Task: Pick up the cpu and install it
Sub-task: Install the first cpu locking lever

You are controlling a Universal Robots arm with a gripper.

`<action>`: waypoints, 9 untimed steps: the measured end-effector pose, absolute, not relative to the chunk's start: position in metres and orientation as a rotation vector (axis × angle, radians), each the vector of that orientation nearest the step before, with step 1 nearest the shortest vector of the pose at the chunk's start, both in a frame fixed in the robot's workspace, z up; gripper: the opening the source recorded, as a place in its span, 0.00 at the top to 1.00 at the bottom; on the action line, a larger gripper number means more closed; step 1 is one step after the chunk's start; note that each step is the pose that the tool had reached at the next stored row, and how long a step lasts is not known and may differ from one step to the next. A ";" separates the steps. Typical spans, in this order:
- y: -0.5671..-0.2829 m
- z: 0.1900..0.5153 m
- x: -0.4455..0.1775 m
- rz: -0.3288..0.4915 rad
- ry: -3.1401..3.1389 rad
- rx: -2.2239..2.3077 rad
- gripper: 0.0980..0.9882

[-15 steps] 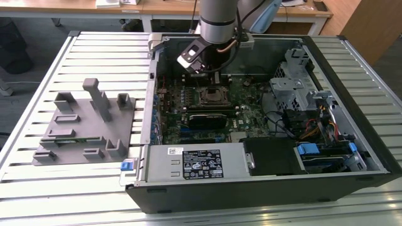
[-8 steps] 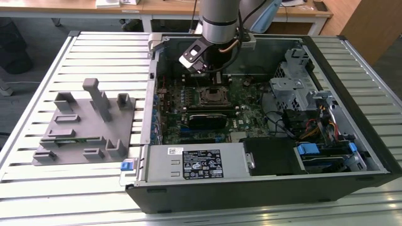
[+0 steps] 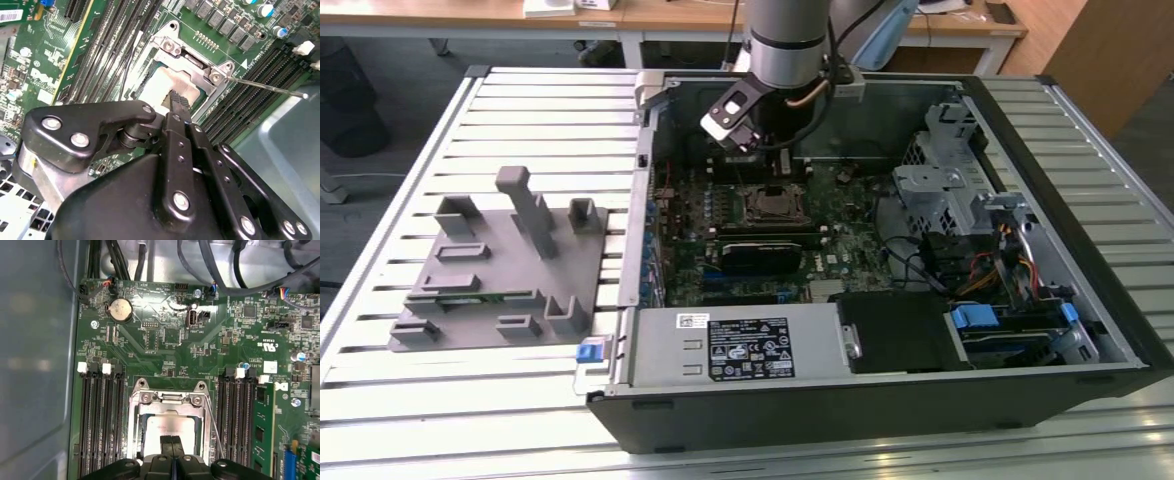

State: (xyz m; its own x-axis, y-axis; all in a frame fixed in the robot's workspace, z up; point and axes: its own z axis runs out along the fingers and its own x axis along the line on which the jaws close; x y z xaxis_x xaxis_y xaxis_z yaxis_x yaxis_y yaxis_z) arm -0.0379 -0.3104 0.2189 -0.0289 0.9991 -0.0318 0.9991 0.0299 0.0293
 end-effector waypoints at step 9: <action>-0.310 0.247 -0.038 0.000 2.224 2.159 0.99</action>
State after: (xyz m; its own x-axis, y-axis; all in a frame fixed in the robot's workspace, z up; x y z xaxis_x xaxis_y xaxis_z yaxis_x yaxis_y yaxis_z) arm -0.0379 -0.3104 0.2472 -0.0289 0.9991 -0.0298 0.9991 0.0298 0.0293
